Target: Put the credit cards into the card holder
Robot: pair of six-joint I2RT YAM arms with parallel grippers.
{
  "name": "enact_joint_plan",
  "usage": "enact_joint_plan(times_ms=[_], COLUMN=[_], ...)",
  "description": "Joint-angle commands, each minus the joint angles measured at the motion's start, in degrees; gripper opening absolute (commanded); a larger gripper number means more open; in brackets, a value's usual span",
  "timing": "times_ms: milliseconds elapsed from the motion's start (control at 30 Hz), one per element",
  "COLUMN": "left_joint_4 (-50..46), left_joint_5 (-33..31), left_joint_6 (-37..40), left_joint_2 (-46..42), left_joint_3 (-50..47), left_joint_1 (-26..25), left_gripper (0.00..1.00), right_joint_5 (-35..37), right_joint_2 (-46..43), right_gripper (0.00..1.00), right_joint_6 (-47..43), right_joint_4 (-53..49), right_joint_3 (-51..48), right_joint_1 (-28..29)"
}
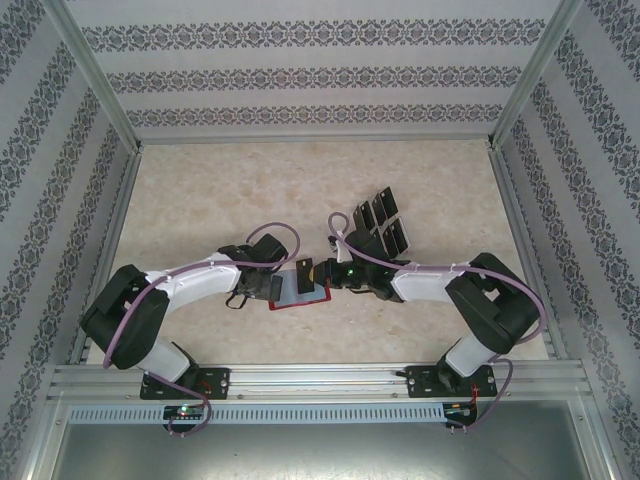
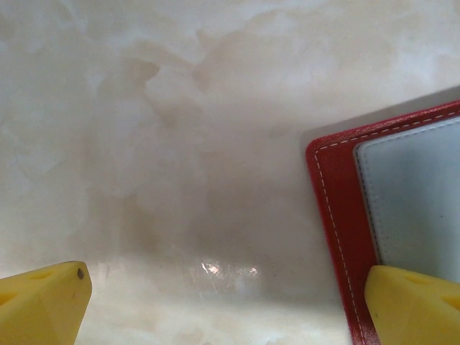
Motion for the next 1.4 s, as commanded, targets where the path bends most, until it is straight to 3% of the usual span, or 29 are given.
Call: enact_joint_plan(times_ms=[0, 600, 1033, 1367], left_joint_4=[-1.1, -1.2, -1.4, -1.0], left_joint_5=[-1.5, -1.4, -1.4, -1.2], left_joint_6=[-0.2, -0.2, -0.1, -0.1], left_joint_2=[0.6, 0.5, -0.2, -0.4], left_joint_3=[-0.3, -0.1, -0.2, -0.6], left_joint_1=[-0.7, -0.7, -0.7, -0.7], left_gripper=[0.98, 0.98, 0.98, 0.98], right_joint_5=[-1.8, -3.7, -0.9, -0.8], right_joint_2=[1.5, 3.6, -1.0, 1.8], right_gripper=[0.0, 0.0, 0.0, 0.0], right_joint_6=[0.7, 4.2, 5.7, 8.4], right_joint_4=[3.2, 9.0, 7.7, 11.2], right_joint_3=[-1.1, -3.3, -5.2, -4.7], right_joint_1=[0.9, 1.2, 1.2, 1.5])
